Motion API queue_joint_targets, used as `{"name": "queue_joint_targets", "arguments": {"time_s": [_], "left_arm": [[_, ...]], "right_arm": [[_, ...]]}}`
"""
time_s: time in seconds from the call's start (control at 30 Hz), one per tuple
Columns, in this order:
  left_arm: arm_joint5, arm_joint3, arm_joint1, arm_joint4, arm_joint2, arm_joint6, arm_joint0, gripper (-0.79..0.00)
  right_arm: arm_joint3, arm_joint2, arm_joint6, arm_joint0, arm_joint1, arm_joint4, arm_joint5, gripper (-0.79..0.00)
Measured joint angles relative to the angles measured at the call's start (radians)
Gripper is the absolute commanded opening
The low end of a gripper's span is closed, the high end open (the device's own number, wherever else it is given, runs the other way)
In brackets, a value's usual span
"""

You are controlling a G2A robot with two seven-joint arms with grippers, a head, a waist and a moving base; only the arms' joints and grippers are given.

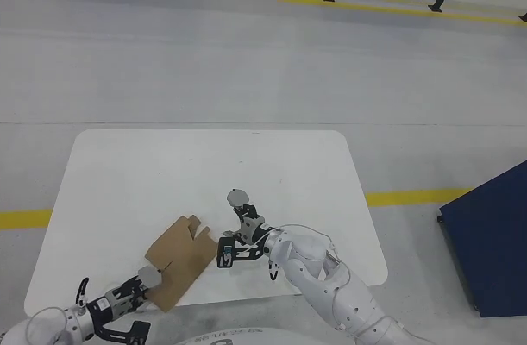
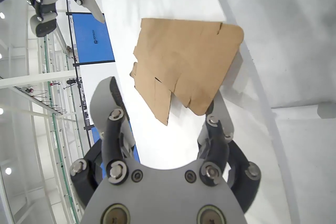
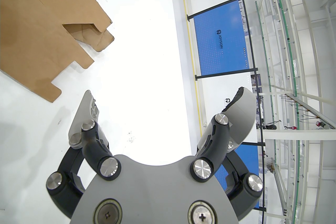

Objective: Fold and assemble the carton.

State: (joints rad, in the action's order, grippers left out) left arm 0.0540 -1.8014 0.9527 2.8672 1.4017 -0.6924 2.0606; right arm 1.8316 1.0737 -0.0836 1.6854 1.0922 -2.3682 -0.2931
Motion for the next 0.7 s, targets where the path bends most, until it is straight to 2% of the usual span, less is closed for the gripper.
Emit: {"name": "queue_joint_targets", "arguments": {"time_s": [0.17,0.33,0.37,0.4,0.43,0.7], "left_arm": [[-0.006,0.003,0.006,0.061,-0.068,0.071,-0.026,-0.394],[-0.036,0.018,0.014,0.118,-0.133,0.151,-0.05,-0.419],[-0.041,0.021,0.015,0.127,-0.144,0.163,-0.054,-0.489],[-0.044,0.025,0.016,0.135,-0.154,0.175,-0.058,-0.659],[-0.048,0.031,0.018,0.147,-0.166,0.19,-0.064,-0.785],[-0.119,0.053,0.026,0.169,-0.212,0.295,-0.084,-0.785]], "right_arm": [[0.0,0.0,0.0,0.0,0.0,0.0,0.0,0.0],[0.0,0.0,0.0,0.0,0.0,0.0,0.0,0.0],[0.0,0.0,0.0,0.0,0.0,0.0,0.0,0.0],[0.0,0.0,0.0,0.0,0.0,0.0,0.0,0.0],[0.0,0.0,0.0,0.0,0.0,0.0,0.0,0.0],[0.0,0.0,0.0,0.0,0.0,0.0,0.0,0.0]]}}
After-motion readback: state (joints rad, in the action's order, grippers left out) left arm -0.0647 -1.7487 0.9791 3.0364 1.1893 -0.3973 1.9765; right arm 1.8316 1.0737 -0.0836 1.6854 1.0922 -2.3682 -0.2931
